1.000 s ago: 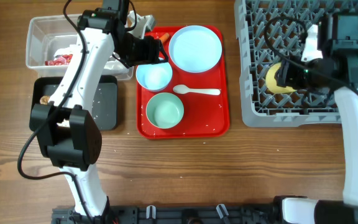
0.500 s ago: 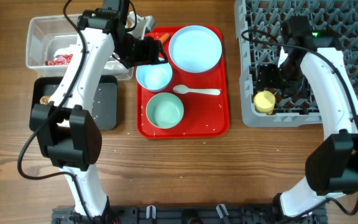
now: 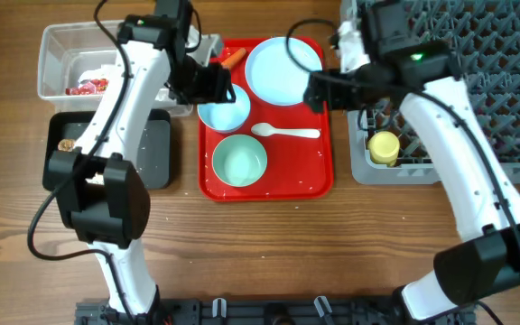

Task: Sort waste into correct bins and load items into the dishwasher rack
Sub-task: 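Reach the right gripper to the green bowl and grasp its rim, then lift the green bowl and carry it right over the rack, then set the green bowl into the rack and open the right gripper, then move the right gripper to the light blue bowl on the tray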

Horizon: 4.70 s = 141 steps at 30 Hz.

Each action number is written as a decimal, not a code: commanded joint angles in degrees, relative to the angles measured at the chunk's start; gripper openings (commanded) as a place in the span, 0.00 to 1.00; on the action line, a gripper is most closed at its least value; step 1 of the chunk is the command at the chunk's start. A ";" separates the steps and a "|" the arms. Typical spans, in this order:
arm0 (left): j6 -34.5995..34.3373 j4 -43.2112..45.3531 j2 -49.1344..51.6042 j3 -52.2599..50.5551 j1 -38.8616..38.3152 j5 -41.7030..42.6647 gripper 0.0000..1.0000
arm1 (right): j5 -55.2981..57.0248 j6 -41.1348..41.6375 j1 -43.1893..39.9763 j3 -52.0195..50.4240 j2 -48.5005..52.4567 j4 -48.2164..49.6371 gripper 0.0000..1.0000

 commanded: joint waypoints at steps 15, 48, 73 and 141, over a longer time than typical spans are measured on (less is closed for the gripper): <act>-17.03 0.63 -8.59 -13.51 -5.64 -12.79 0.55 | -1.07 6.14 4.31 -1.77 5.33 2.45 0.88; -20.79 5.75 -15.80 -13.53 12.66 -17.59 1.00 | 69.81 -1.29 0.17 -0.55 -6.38 17.18 0.04; -20.79 5.75 -15.80 -13.53 12.66 -17.59 1.00 | 72.43 -27.19 -3.41 -0.92 19.78 38.66 0.05; -20.79 5.75 -15.80 -13.53 12.66 -17.59 1.00 | 33.42 -1.05 5.29 2.08 10.67 22.29 0.82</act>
